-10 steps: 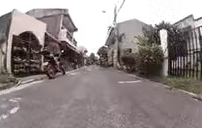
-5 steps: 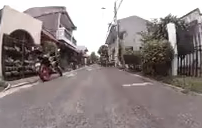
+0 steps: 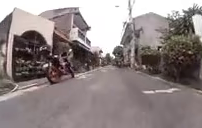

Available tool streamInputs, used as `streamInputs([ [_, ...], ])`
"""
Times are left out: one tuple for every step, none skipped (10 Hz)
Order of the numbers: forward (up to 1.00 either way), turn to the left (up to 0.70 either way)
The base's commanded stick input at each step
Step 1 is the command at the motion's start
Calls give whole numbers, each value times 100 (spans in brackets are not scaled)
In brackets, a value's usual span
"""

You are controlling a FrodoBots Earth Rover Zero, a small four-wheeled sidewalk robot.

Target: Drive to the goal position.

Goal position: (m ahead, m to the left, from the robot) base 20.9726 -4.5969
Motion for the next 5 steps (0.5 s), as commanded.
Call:
streamInputs([
  [100,0],
  [100,0],
  [100,0],
  [100,0],
  [100,0],
])
